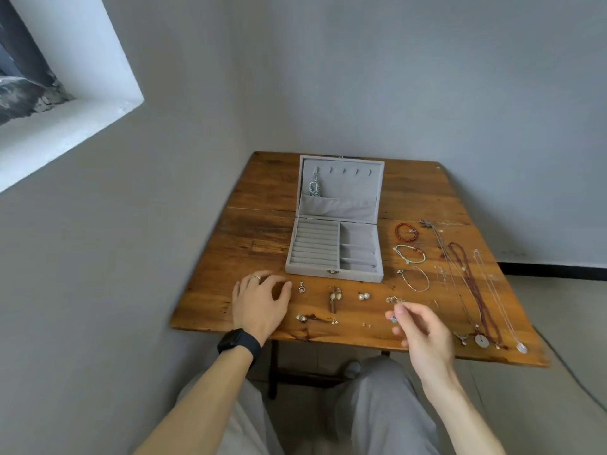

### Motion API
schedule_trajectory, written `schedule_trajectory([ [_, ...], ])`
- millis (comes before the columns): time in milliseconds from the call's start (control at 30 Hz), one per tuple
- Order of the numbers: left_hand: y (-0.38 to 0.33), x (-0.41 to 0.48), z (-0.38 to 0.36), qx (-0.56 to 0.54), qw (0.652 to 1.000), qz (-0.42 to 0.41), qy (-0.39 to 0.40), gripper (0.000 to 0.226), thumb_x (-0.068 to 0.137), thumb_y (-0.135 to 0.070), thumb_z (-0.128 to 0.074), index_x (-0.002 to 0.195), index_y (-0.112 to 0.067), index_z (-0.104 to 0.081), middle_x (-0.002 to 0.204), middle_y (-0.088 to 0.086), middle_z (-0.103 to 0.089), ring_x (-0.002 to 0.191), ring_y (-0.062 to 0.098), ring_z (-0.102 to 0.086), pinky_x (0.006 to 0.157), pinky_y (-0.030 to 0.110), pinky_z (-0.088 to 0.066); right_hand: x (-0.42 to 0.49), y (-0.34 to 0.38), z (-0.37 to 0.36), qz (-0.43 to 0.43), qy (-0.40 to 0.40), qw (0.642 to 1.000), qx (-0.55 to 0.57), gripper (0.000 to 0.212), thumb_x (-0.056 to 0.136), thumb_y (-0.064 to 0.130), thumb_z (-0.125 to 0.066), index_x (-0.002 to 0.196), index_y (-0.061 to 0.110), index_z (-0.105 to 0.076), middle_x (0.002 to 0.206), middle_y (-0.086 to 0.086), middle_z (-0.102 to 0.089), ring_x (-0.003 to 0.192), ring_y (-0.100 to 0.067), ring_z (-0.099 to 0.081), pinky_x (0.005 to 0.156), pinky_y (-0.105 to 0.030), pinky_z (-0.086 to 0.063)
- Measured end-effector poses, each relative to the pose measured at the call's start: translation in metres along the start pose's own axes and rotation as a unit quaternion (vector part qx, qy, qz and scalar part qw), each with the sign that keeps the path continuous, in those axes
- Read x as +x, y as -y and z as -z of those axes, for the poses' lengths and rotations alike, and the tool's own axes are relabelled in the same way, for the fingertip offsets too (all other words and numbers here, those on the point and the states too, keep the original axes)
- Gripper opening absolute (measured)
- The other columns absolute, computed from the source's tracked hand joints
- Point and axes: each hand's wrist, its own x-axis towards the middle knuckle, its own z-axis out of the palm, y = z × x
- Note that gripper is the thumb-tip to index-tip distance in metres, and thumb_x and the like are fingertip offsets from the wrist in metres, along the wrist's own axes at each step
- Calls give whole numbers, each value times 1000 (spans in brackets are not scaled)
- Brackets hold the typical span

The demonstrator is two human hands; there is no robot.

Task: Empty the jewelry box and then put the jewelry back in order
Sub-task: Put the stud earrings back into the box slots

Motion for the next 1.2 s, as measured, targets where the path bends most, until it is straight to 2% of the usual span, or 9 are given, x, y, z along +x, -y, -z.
schedule_trajectory([
  [67,-15,3,0,13,1000,8,13,35,95,-57,-51,111,-34,-73,121,-8,-64,119,18,-52,103,40,-40,0,-10,15,-26,-23,999,15,8,96,19,-65,99,22,-72,89,4,-77,72,-5,-66,60,-24,-52],
  [167,-35,7,-2,33,997,54,43,42,95,-60,-50,120,-34,-70,125,-6,-62,122,21,-47,101,40,-41,4,-18,25,-54,-31,996,59,8,95,15,-67,101,15,-72,90,-4,-77,70,-8,-68,59,-22,-56],
  [300,-44,11,-1,17,995,89,38,28,95,-50,-57,111,-35,-74,122,-5,-63,118,24,-47,97,41,-39,11,-22,30,-84,-29,991,102,12,94,13,-68,105,12,-71,89,-7,-76,71,-17,-72,60,-24,-59],
  [600,-38,11,7,40,998,25,51,18,100,-34,-55,106,-25,-69,109,-1,-66,111,25,-53,92,44,-47,15,-25,34,-91,-12,991,99,13,93,17,-69,106,16,-71,93,-6,-77,74,-24,-75,59,-25,-60],
  [700,-30,14,10,-67,995,47,61,12,101,-29,-55,102,-23,-64,98,-3,-67,99,21,-61,83,37,-51,14,-21,35,-96,-6,989,112,13,92,18,-71,105,18,-73,95,-5,-78,72,-22,-75,57,-24,-59],
  [867,-21,16,23,-225,971,76,26,6,98,-31,-60,100,-29,-65,95,-14,-67,93,0,-59,72,15,-39,5,-6,32,-63,6,994,87,12,85,26,-77,97,28,-78,96,2,-78,66,-14,-71,45,-19,-47],
  [933,-19,18,29,-284,954,97,19,6,96,-32,-62,100,-34,-67,97,-15,-69,95,-5,-59,76,15,-41,4,3,26,-41,20,996,80,18,80,33,-79,97,28,-79,97,3,-78,67,-16,-72,45,-19,-47],
  [1067,-17,25,34,-406,904,126,44,16,97,-31,-63,109,-30,-73,107,-14,-71,105,5,-64,92,29,-50,15,26,3,13,64,997,27,12,84,32,-78,96,30,-79,94,4,-77,68,-18,-73,45,-19,-46],
  [1200,-13,32,32,-431,891,128,57,13,96,-34,-64,103,-35,-75,103,-17,-73,100,2,-66,88,23,-52,40,45,-28,54,76,995,-36,5,86,29,-78,91,31,-79,100,15,-75,63,-17,-72,45,-17,-45],
])
